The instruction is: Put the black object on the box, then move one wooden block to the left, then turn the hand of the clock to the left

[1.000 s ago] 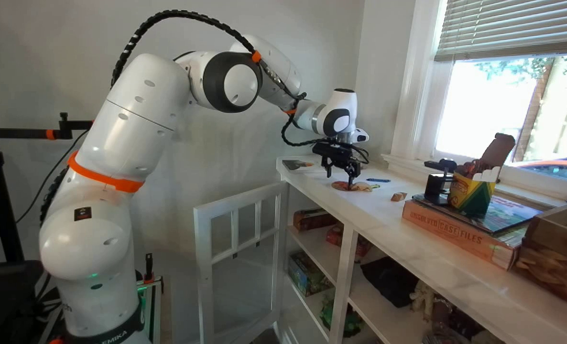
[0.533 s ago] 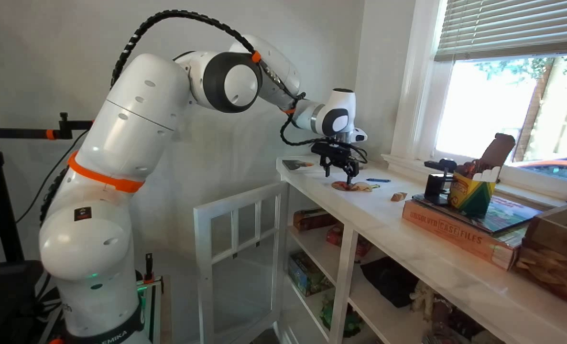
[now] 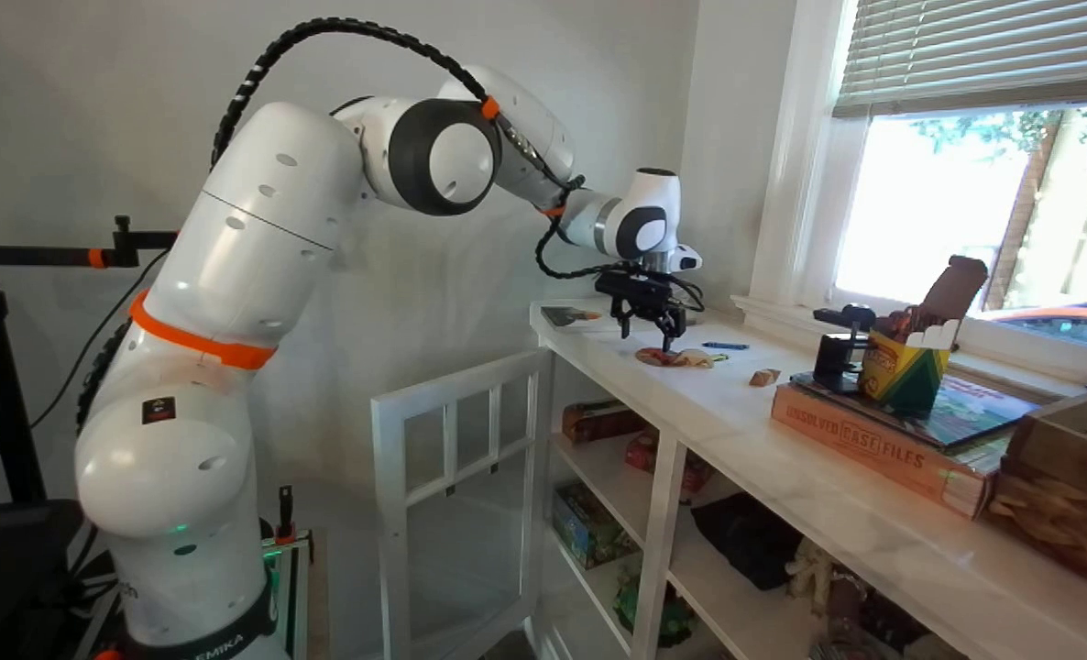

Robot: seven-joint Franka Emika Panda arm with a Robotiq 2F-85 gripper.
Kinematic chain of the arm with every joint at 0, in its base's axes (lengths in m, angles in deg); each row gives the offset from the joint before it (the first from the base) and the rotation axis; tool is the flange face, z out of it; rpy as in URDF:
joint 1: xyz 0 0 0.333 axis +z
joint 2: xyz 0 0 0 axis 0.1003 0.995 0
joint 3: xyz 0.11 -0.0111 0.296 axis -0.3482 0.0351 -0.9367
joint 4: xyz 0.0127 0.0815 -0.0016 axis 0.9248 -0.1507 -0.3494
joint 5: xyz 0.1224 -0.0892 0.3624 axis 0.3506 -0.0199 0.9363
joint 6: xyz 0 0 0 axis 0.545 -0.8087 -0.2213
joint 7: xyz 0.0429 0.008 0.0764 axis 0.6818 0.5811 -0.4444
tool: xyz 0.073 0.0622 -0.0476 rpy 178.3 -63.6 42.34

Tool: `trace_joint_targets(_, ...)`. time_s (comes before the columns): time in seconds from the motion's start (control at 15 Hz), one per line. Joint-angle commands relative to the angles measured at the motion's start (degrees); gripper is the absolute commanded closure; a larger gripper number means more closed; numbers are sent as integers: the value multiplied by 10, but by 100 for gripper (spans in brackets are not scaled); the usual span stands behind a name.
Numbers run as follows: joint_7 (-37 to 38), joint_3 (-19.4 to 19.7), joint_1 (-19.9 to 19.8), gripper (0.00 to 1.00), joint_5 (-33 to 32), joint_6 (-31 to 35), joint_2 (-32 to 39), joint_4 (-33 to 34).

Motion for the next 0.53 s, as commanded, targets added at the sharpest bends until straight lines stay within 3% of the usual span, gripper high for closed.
trace_joint_targets(0.0, -14, -4, -3, 0, 1, -21, -9, -6)
trace_joint_targets(0.47, -22, -4, -4, 0, 1, -28, -12, -8)
